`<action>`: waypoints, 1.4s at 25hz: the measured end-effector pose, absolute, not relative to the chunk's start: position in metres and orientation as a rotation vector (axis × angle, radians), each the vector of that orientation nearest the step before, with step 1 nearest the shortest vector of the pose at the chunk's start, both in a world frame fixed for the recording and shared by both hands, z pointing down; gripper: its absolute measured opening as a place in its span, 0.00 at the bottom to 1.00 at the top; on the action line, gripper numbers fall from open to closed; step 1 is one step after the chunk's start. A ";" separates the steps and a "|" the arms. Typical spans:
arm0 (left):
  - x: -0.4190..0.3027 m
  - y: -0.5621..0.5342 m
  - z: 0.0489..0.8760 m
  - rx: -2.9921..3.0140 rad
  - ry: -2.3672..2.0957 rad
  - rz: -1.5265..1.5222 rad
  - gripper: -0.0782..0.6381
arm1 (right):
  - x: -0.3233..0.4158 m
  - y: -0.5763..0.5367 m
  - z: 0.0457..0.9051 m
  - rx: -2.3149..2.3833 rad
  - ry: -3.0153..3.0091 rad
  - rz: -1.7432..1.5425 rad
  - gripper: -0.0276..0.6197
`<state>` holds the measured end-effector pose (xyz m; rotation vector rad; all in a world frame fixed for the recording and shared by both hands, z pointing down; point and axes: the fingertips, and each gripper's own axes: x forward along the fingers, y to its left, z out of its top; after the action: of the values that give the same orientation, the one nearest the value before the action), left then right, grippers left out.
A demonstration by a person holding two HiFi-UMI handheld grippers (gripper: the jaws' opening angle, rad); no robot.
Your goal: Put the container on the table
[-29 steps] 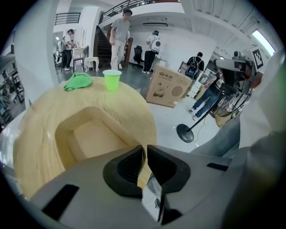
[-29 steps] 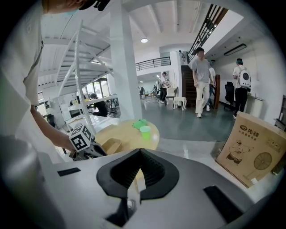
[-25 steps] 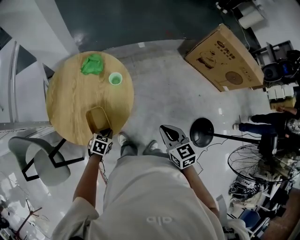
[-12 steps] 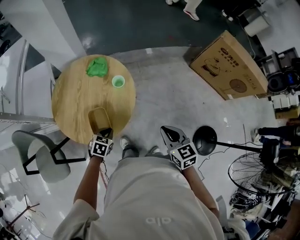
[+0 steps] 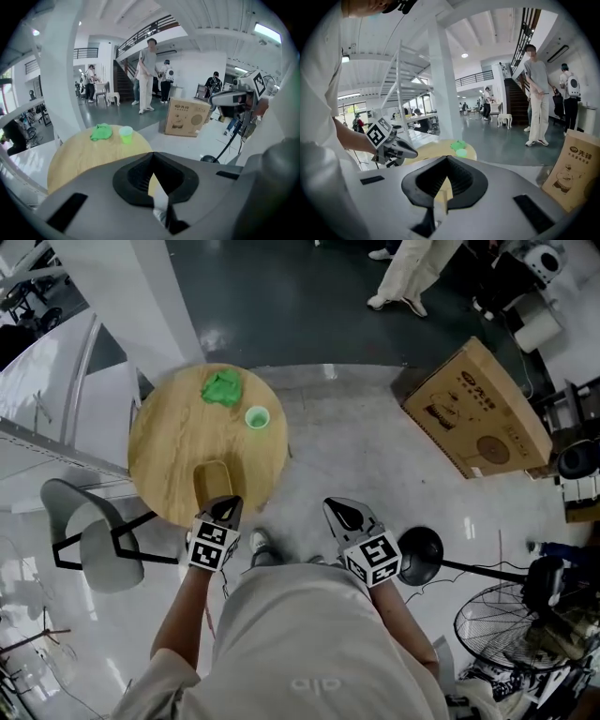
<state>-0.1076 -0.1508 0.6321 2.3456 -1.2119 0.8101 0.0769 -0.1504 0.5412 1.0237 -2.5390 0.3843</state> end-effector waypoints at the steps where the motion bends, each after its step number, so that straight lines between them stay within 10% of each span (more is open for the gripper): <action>1: -0.105 -0.153 0.618 2.363 -1.245 0.776 0.13 | 0.075 -0.151 0.537 1.008 -2.552 0.376 0.08; 35: -0.108 -0.098 0.428 2.431 -1.697 0.258 0.13 | 0.001 -0.125 0.419 0.583 -2.864 0.112 0.08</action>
<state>-0.1084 -0.0977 0.4282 2.4310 -1.6973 0.2578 0.0013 -0.1247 0.4191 0.5830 -2.8635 0.1119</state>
